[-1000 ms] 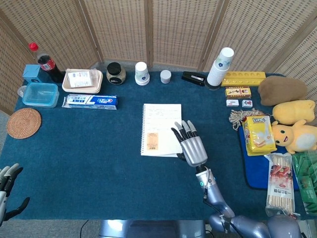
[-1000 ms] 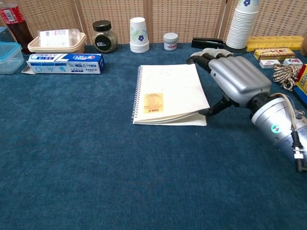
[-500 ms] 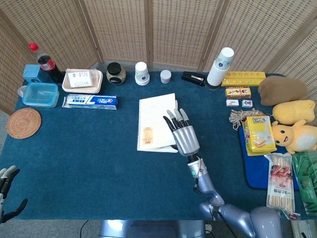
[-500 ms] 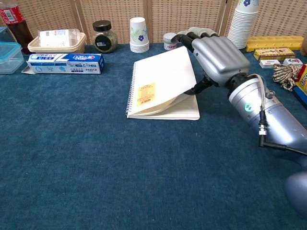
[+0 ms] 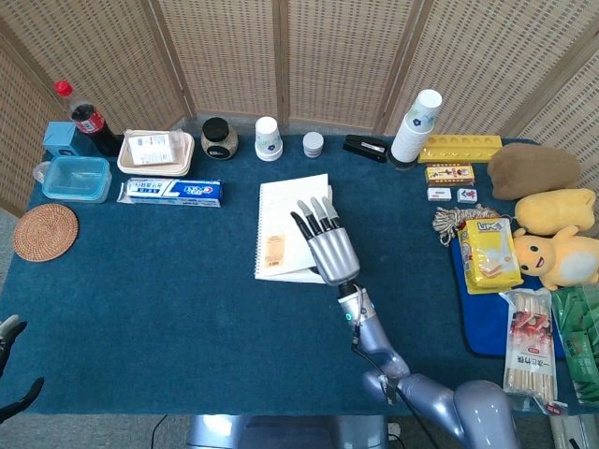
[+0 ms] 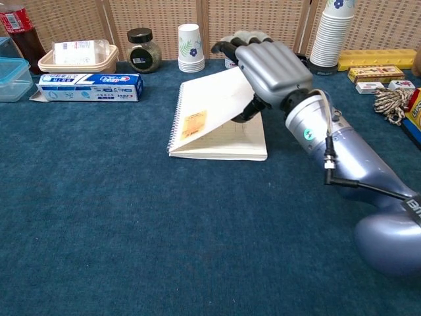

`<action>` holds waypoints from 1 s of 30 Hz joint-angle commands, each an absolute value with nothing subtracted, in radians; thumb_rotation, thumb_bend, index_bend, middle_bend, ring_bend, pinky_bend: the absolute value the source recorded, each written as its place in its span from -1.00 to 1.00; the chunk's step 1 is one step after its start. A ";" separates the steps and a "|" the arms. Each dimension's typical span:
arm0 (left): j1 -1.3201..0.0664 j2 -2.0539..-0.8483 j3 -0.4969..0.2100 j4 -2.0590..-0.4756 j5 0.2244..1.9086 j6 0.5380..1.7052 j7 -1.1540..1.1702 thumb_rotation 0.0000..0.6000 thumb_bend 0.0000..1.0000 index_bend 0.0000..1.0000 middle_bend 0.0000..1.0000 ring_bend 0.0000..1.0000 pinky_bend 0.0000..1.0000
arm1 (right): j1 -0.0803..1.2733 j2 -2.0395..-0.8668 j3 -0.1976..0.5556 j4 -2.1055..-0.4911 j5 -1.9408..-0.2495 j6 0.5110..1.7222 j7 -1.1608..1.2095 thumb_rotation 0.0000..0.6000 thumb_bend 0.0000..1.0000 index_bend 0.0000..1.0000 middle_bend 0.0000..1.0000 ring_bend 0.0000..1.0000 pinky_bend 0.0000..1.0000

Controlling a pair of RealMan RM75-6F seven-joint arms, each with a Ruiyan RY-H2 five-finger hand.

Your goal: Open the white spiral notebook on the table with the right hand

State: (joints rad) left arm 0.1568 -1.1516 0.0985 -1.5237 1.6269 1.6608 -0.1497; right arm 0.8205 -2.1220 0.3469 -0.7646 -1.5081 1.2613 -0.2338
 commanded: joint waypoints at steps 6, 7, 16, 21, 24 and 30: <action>0.159 -1.159 0.098 -1.505 1.624 1.658 -0.168 1.00 -0.46 -0.70 -0.84 -0.95 -1.00 | 0.895 -2.131 0.382 -0.855 -1.499 1.260 -0.325 1.00 -0.72 -0.74 -0.72 -0.89 -0.84; 0.159 -1.161 0.098 -1.501 1.623 1.658 -0.172 1.00 -0.46 -0.70 -0.84 -0.95 -1.00 | 0.905 -2.135 0.385 -0.862 -1.497 1.257 -0.337 1.00 -0.72 -0.74 -0.72 -0.89 -0.84; 0.167 -1.170 0.097 -1.474 1.613 1.660 -0.202 1.00 -0.46 -0.70 -0.84 -0.95 -1.00 | 0.987 -2.164 0.426 -0.902 -1.492 1.255 -0.396 1.00 -0.73 -0.74 -0.72 -0.88 -0.84; 0.167 -1.178 0.097 -1.459 1.615 1.658 -0.214 1.00 -0.46 -0.70 -0.84 -0.95 -1.00 | 1.041 -2.193 0.457 -0.911 -1.470 1.236 -0.447 1.00 -0.74 -0.74 -0.72 -0.88 -0.84; 0.173 -1.180 0.096 -1.448 1.608 1.662 -0.230 1.00 -0.46 -0.70 -0.84 -0.95 -1.00 | 1.079 -2.211 0.484 -0.888 -1.449 1.216 -0.470 1.00 -0.74 -0.74 -0.72 -0.88 -0.84; 0.191 -1.189 0.099 -1.405 1.579 1.655 -0.277 1.00 -0.46 -0.70 -0.85 -0.95 -1.00 | 1.133 -2.259 0.510 -0.806 -1.402 1.174 -0.478 1.00 -0.74 -0.74 -0.72 -0.88 -0.84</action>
